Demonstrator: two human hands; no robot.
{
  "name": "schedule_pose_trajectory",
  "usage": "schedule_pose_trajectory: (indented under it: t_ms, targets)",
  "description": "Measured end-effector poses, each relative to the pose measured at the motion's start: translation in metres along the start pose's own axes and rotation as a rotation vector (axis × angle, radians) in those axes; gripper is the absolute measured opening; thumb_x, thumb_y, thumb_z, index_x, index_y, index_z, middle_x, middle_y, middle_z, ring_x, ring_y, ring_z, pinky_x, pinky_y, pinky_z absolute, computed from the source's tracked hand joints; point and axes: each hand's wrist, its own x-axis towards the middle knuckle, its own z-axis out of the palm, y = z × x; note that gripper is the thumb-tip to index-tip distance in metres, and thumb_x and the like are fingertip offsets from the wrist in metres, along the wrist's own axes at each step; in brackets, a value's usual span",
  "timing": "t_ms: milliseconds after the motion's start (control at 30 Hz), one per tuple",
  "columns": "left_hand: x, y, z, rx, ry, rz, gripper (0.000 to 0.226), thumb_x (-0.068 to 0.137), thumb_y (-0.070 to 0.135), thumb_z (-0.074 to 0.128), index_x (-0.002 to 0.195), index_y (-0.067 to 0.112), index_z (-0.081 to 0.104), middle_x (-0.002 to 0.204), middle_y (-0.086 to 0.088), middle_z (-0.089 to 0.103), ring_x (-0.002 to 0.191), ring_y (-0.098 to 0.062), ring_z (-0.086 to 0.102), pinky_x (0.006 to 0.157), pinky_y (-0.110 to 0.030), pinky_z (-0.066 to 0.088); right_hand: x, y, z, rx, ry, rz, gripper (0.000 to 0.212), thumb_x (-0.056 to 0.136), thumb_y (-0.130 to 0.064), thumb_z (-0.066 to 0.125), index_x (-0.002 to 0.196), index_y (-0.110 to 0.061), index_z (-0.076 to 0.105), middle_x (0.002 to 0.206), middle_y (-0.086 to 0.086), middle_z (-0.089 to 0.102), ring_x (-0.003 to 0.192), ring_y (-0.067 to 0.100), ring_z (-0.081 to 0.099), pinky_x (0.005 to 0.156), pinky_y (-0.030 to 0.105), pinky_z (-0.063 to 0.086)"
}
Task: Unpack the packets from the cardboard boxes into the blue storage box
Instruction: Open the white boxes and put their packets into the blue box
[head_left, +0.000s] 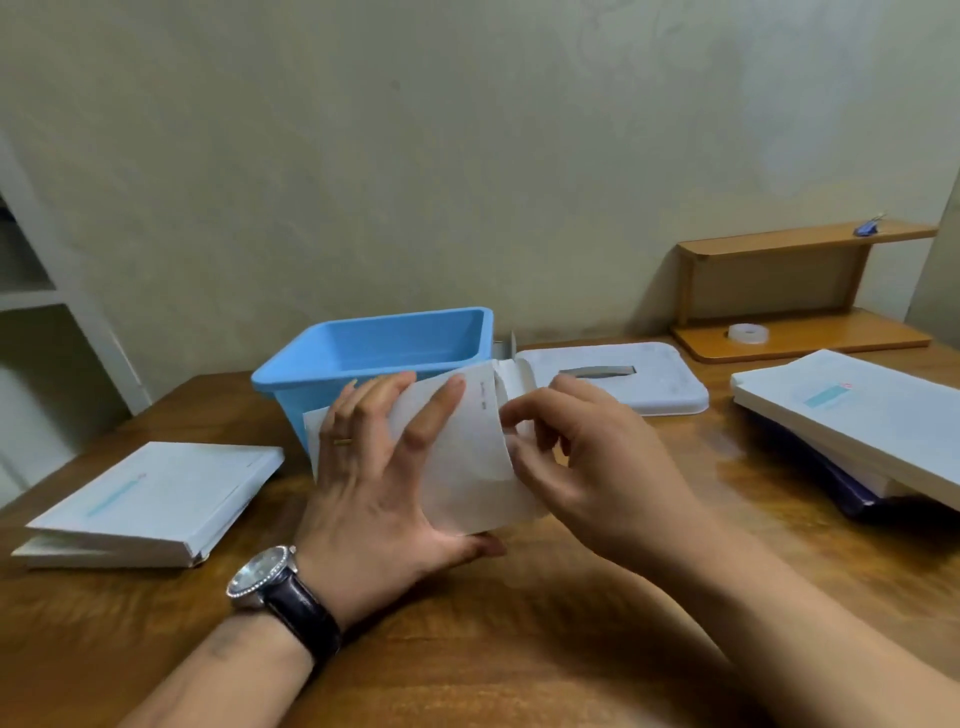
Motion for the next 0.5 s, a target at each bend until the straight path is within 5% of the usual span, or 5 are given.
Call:
schedule_pose_trajectory:
  t_ms: [133,300,500]
  targets:
    - [-0.002,0.007,0.005,0.106,-0.059,0.034,0.132,0.056,0.095,0.069,0.164,0.033,0.024,0.154,-0.017,0.042,0.146,-0.041,0.04,0.122,-0.068,0.025,-0.001,0.002,0.0,0.085,-0.159,0.244,0.024,0.102,-0.032,0.067,0.124,-0.034,0.075,0.099,-0.014,0.075,0.088,0.005,0.069,0.077,0.025,0.061]
    - [-0.002,0.012,0.005,0.157,-0.097,0.004,0.136,0.055,0.096,0.062,0.166,0.029,0.024,0.151,-0.009,0.045,0.144,-0.034,0.041,0.126,-0.059,0.022,-0.006,0.011,0.004,0.533,-0.38,0.334,0.045,0.101,-0.005,0.063,0.136,-0.031,0.073,0.12,-0.013,0.08,0.106,0.005,0.075,0.084,0.029,0.065]
    - [-0.004,0.017,0.006,0.129,-0.039,0.071,0.135,0.054,0.096,0.065,0.164,0.027,0.031,0.148,-0.01,0.048,0.142,-0.032,0.04,0.126,-0.056,0.02,-0.003,0.016,0.003,0.584,-0.443,0.388,0.027,0.106,-0.017,0.063,0.124,-0.025,0.081,0.114,-0.01,0.083,0.102,0.006,0.078,0.086,0.028,0.063]
